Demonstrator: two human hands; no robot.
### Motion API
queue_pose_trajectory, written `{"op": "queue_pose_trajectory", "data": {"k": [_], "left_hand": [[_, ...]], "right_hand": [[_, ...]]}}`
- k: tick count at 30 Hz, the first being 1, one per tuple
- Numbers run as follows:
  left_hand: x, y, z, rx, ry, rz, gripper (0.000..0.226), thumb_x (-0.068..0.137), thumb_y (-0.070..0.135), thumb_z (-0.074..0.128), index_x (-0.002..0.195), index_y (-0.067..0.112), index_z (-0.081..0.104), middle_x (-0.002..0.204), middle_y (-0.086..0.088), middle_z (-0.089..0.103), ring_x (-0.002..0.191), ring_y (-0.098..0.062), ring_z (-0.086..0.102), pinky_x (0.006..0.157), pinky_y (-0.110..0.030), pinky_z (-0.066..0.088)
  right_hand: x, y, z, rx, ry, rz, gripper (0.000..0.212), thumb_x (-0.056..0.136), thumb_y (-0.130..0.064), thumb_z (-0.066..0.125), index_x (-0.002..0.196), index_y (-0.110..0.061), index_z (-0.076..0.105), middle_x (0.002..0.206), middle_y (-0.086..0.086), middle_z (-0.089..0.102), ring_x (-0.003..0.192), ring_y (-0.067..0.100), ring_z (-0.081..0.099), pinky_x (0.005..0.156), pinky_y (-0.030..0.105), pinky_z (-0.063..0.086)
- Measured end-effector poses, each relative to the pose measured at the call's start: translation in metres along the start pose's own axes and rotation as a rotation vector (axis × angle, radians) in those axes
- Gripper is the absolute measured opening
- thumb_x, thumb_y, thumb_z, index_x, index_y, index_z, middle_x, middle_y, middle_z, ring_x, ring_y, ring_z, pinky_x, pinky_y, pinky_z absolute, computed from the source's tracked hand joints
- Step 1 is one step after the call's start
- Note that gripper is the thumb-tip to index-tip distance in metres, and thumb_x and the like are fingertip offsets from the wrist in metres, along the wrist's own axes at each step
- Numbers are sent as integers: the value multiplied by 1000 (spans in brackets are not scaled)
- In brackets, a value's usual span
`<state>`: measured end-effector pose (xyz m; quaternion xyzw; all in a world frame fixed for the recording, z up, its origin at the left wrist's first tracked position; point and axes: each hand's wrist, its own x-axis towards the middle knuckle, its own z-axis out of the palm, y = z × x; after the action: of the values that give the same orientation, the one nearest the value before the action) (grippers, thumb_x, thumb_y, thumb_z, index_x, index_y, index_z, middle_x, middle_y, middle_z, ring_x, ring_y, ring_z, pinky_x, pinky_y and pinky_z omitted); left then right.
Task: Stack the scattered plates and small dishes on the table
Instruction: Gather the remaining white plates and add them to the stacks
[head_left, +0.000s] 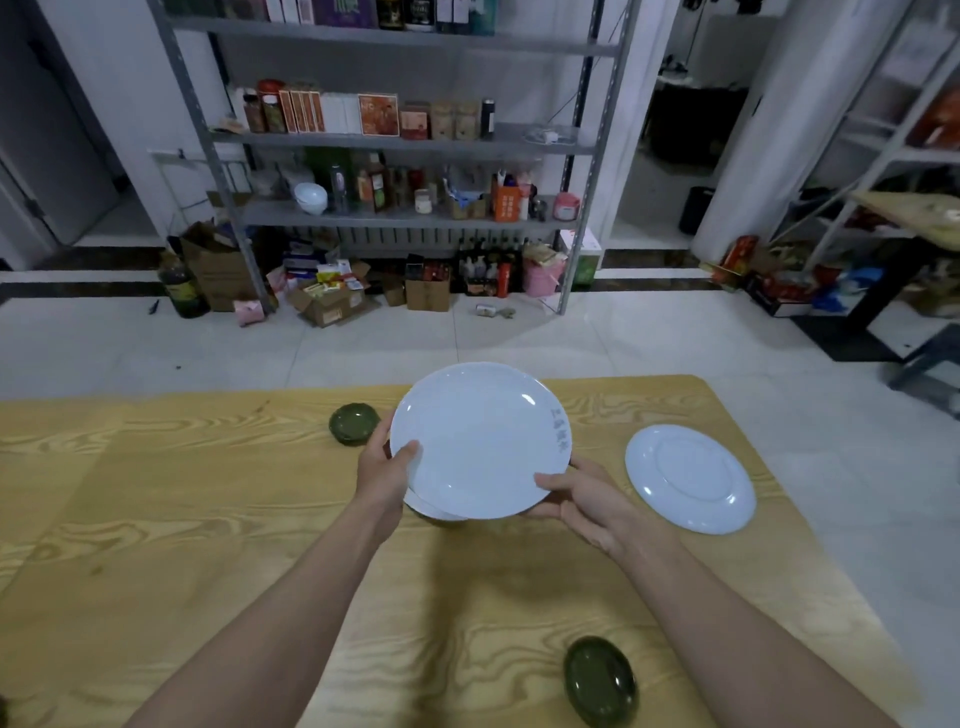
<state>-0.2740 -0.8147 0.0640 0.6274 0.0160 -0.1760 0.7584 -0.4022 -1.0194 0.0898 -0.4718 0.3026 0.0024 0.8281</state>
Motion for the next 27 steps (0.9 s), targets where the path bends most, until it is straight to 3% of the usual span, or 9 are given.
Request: {"op": "queue_pose_trajectory", "data": {"k": [4, 6, 10, 12, 14, 17, 20, 24, 27], "left_hand": [[13, -3, 10, -30, -6, -70, 37, 102, 22, 51, 139, 29, 53, 121, 2, 65, 91, -22, 67, 76, -37, 57], [18, -12, 8, 8, 8, -105, 37, 102, 24, 52, 139, 30, 52, 117, -4, 65, 84, -25, 65, 76, -39, 57], [18, -46, -7, 170, 35, -200, 53, 95, 15, 60, 142, 35, 46, 118, -6, 61, 91, -22, 61, 74, -36, 55], [18, -63, -15, 222, 35, -259, 67, 92, 13, 64, 148, 38, 37, 121, -9, 59, 97, -22, 61, 76, -35, 52], [18, -78, -20, 279, 34, -312, 81, 88, 12, 68, 151, 43, 27, 122, -10, 59, 108, -26, 60, 87, -38, 49], [21, -92, -23, 320, 49, -356, 87, 87, 10, 70, 152, 42, 23, 119, -10, 59, 108, -27, 60, 92, -38, 45], [31, -101, -21, 295, 74, -367, 90, 84, 6, 71, 152, 42, 23, 118, -9, 64, 106, -26, 62, 89, -39, 50], [43, -109, -13, 198, 128, -376, 93, 84, 1, 70, 153, 40, 20, 130, -4, 58, 111, -28, 61, 73, -36, 56], [54, -116, -9, 165, 147, -343, 94, 78, 4, 75, 146, 47, 28, 138, 4, 52, 123, -28, 54, 95, -51, 52]], "right_hand": [[13, 8, 1, 132, 179, -75, 58, 87, 19, 57, 135, -13, 48, 124, 17, 63, 106, 39, 66, 80, 59, 57], [17, 5, 0, 168, 241, -114, 60, 89, 18, 56, 136, -18, 46, 124, 13, 62, 104, 35, 66, 75, 53, 60], [26, -1, -2, 192, 326, -155, 63, 92, 16, 54, 142, -20, 42, 128, 11, 60, 105, 30, 66, 60, 37, 61], [33, -2, -2, 207, 357, -178, 63, 92, 16, 52, 141, -22, 42, 130, 10, 60, 103, 28, 65, 63, 38, 60], [40, -2, -1, 235, 376, -186, 59, 92, 17, 50, 133, -26, 47, 129, 9, 60, 99, 26, 66, 67, 40, 57], [51, -4, 0, 301, 378, -170, 61, 92, 18, 50, 133, -26, 47, 129, 10, 60, 95, 26, 66, 64, 39, 57], [61, -5, -2, 305, 365, -149, 59, 92, 18, 50, 136, -22, 46, 129, 11, 60, 96, 27, 66, 60, 37, 57], [74, -4, -2, 313, 349, -123, 53, 92, 18, 50, 130, -19, 49, 124, 11, 63, 95, 27, 68, 57, 36, 59], [84, -2, -2, 330, 344, -113, 57, 91, 19, 50, 134, -18, 48, 120, 10, 63, 93, 28, 68, 55, 36, 59]]}}
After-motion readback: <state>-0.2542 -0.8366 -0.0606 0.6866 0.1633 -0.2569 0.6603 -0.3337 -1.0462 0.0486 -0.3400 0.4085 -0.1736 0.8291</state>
